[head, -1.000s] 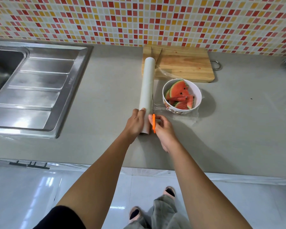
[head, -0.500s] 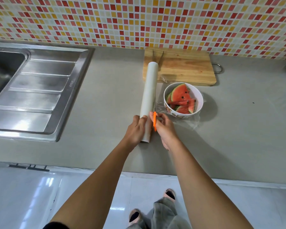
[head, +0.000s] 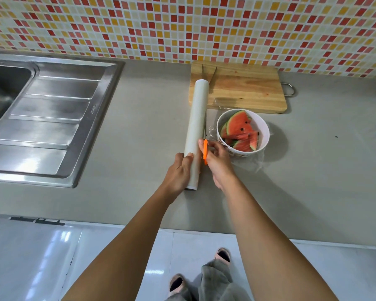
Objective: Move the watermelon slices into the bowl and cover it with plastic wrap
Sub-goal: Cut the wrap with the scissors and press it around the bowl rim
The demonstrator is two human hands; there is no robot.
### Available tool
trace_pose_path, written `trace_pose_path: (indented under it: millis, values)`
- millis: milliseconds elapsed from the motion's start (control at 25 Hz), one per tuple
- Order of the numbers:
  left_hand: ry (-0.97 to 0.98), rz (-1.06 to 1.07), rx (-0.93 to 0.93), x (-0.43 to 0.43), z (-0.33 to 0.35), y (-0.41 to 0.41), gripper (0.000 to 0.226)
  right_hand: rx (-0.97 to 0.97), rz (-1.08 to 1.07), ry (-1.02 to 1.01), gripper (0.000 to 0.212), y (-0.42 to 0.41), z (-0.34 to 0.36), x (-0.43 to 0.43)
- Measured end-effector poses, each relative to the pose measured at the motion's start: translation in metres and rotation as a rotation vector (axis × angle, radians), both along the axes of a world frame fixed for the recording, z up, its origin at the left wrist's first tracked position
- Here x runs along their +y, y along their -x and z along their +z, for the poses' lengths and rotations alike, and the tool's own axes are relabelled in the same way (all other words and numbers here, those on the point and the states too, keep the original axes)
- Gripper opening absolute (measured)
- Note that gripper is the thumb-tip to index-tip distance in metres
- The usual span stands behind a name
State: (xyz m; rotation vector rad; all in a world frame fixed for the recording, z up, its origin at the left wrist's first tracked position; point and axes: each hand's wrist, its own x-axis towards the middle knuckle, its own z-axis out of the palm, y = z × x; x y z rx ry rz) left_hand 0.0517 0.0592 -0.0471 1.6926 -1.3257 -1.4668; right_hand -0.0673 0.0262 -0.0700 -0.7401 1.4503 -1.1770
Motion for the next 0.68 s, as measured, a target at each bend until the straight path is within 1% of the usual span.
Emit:
trace_pose_path:
  millis: [160,280,480,680]
  values:
    - [0.003,-0.005,0.009,0.002,0.001,-0.002,0.039,-0.043,0.000,-0.006,0.030,0.000,0.000,-0.011]
    - [-0.004,-0.015,0.007,0.003,0.001,-0.005,0.038,-0.058,-0.008,-0.015,0.027,-0.002,0.001,-0.018]
    - [0.004,-0.024,0.001,0.004,0.003,-0.011,0.035,-0.064,-0.016,-0.010,0.028,-0.004,0.002,-0.029]
    - [0.005,-0.044,-0.001,0.006,0.005,-0.019,0.037,-0.067,-0.032,-0.004,0.022,-0.006,0.002,-0.040]
